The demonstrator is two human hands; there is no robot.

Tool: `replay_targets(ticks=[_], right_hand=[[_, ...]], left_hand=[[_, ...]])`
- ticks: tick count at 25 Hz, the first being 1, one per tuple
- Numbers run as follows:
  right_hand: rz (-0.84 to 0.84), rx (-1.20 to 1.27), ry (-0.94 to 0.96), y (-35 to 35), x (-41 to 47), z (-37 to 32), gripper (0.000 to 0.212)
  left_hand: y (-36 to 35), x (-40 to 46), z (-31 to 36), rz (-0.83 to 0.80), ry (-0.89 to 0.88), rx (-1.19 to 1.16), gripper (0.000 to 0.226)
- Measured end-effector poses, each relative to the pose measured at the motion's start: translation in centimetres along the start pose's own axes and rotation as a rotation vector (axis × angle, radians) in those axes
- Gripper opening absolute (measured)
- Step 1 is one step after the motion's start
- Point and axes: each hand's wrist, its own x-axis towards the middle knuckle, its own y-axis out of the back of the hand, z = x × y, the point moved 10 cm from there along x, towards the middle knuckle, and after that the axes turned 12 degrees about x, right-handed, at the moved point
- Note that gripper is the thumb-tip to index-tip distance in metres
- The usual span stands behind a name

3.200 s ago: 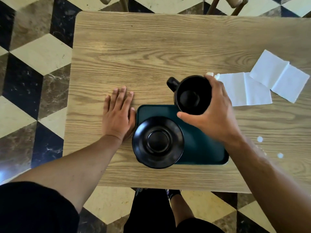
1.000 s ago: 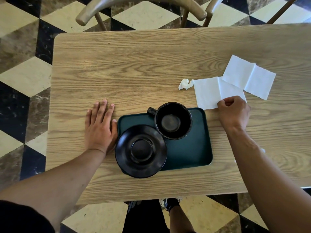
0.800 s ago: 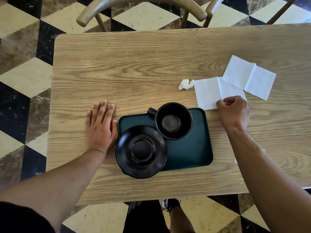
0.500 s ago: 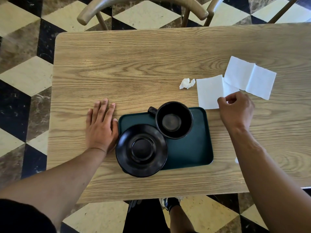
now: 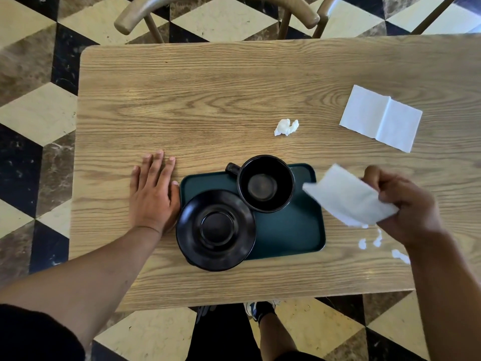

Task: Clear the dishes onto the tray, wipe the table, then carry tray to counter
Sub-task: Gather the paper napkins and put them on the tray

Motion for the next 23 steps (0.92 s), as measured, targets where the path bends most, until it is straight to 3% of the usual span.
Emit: replay_targets(ticks=[4,9,17,21,23], right_hand=[[-0.286,-0.157,-0.406,-2.3,-2.5,6.8,0.011],[-0.391,-0.494,-0.413,-4.4,-1.2,10.5,0.01],[-0.092,-0.981,-0.117,-3.2,1.0,6.7,0.012],[0.135,-0.989,0.028,-1.0,-0.4,4.4,0.016],[0.217,-1.065,0.202,-1.4,-1.8,3.4,0.017]], left_hand=[[-0.1,0.0,-0.1,-0.007,-0.002,-0.003,0.058],[0.0,0.0,0.0,0.003,0.0,-0.004,0.057],[0.1,0.0,0.0,-0.005,-0.004,-0.012,0.057],[0.0,0.0,-0.1,-0.004,-0.003,-0.011,0.057],[0.0,0.0,0.0,0.001,-0.002,-0.014,0.057]])
